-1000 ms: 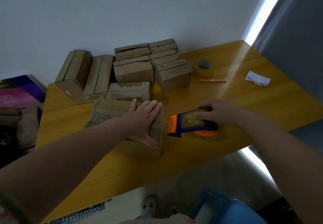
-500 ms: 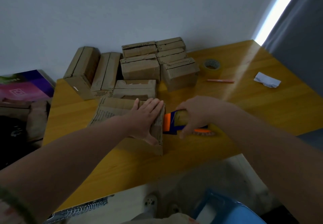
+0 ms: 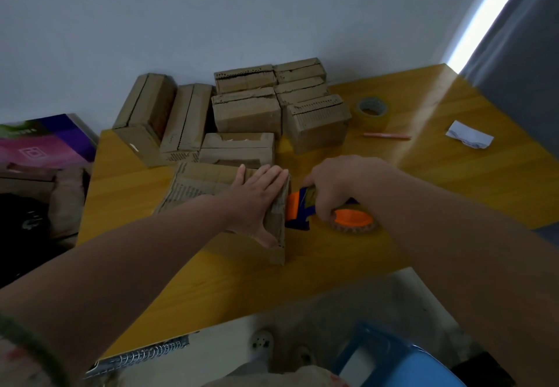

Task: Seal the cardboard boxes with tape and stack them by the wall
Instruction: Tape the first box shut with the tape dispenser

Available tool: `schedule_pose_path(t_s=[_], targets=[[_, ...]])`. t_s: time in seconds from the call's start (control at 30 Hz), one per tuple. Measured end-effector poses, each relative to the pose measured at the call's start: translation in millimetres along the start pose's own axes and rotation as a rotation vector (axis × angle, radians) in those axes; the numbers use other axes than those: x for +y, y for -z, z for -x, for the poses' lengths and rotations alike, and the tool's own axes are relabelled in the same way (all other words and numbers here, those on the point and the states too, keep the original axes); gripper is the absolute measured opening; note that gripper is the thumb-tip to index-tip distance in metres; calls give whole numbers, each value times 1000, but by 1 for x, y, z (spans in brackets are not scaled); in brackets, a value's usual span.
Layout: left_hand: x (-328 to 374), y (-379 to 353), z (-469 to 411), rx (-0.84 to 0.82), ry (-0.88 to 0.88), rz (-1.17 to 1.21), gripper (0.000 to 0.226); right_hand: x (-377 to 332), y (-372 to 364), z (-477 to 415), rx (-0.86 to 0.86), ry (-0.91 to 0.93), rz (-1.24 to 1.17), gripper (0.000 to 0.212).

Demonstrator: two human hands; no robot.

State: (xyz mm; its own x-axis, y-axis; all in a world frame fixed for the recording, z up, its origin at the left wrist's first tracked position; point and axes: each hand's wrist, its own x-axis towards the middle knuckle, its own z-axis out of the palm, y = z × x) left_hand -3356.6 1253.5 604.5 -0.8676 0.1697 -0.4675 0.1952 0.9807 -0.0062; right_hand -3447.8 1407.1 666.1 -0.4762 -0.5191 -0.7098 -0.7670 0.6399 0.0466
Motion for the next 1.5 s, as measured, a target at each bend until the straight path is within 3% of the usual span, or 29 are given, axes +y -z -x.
schedule_pose_path(t_s=[0.23,0.33,0.4,0.47,0.57,0.7,0.77,0.83,0.93,1.03,1.13,1.37,1.5], targets=[[-2,3,2,-3,-25,6,136,9,0,-11,-114,-26,-142,69],[-3,4,3,3,-51,-6,136,9,-12,-17,-209,-72,-267,50],[-3,3,4,-2,-78,-16,137,6,-27,-23,-242,-92,-246,51],[-4,3,6,-17,-86,-3,136,7,-40,-28,-193,-134,-281,54],[-3,-4,15,3,-70,21,131,20,-54,-27,53,-193,-351,53],[-11,-24,36,240,167,153,115,22,-81,-34,272,-263,-424,77],[-27,-35,45,330,388,223,110,14,-93,-43,301,-290,-464,72],[-42,-42,51,312,559,285,108,6,-99,-49,292,-273,-422,62],[-50,-47,55,270,635,309,112,-3,-97,-53,311,-215,-329,57],[-48,-46,52,237,649,276,113,-8,-77,-47,540,-31,-485,80],[-44,-42,51,210,651,280,116,-13,-58,-42,545,246,-560,83],[34,-23,34,131,395,267,112,-14,-62,-44,555,253,-476,69],[60,-24,28,171,311,223,87,-9,-65,-43,584,223,-476,77]])
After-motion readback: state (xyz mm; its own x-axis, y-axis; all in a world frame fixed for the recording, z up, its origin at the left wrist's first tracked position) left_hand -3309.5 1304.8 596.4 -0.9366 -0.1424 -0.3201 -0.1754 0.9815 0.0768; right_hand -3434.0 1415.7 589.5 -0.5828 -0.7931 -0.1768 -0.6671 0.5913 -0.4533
